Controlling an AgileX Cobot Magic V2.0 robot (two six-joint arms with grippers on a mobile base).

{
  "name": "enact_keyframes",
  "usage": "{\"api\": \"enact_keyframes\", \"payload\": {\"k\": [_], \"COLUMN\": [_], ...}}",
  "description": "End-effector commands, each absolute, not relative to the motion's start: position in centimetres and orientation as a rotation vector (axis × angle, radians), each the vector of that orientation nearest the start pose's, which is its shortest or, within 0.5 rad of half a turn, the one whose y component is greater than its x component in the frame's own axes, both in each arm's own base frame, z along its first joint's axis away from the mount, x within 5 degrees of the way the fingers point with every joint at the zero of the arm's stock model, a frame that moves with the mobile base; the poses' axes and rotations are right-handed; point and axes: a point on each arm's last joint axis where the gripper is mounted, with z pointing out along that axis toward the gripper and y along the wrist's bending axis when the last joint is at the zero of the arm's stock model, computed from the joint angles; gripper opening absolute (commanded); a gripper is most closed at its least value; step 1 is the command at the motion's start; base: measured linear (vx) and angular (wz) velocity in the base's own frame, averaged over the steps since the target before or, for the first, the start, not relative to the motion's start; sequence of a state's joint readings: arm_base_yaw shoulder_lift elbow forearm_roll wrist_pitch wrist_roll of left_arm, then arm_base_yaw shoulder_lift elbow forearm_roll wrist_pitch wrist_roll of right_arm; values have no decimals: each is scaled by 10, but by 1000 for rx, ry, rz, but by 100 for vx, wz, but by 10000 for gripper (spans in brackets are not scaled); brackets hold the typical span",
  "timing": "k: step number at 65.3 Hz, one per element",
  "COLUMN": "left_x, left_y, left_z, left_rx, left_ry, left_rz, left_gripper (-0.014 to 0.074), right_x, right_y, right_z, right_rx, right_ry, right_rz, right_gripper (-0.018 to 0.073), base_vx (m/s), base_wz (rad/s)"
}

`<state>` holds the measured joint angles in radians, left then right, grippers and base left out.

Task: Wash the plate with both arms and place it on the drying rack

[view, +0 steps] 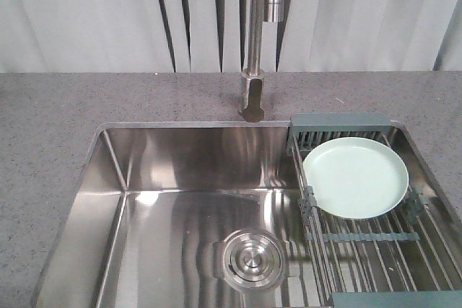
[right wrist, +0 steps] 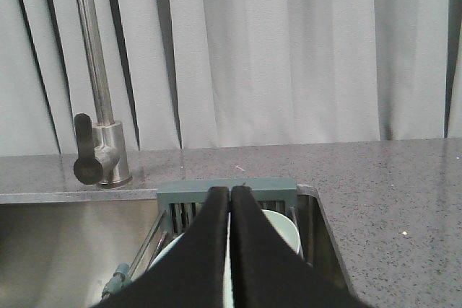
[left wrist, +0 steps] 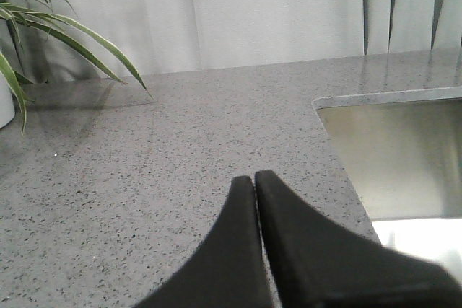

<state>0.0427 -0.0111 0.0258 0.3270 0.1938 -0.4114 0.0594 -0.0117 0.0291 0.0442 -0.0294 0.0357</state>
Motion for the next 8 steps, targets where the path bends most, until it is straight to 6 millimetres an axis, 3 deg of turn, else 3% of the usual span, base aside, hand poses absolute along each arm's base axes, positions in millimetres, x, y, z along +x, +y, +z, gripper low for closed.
{"api": "enact_keyframes", "payload": {"k": [1,8], "left_x": [54,54], "left_y": [6,6], "left_z": [204,204], "left_rx": [-129,-129], "left_ry": [1568,1568], "left_rz": [1,1], "left_gripper": [-6,-6], "right_x": [55,55], "right_y": [3,3], "right_z": [214,214], "right_rx": [13,13], "right_ry": [1388,1388], "right_rz": [98,98], "right_gripper": [-1,-1], "base_vx": [0,0], "base_wz": [0,0]}}
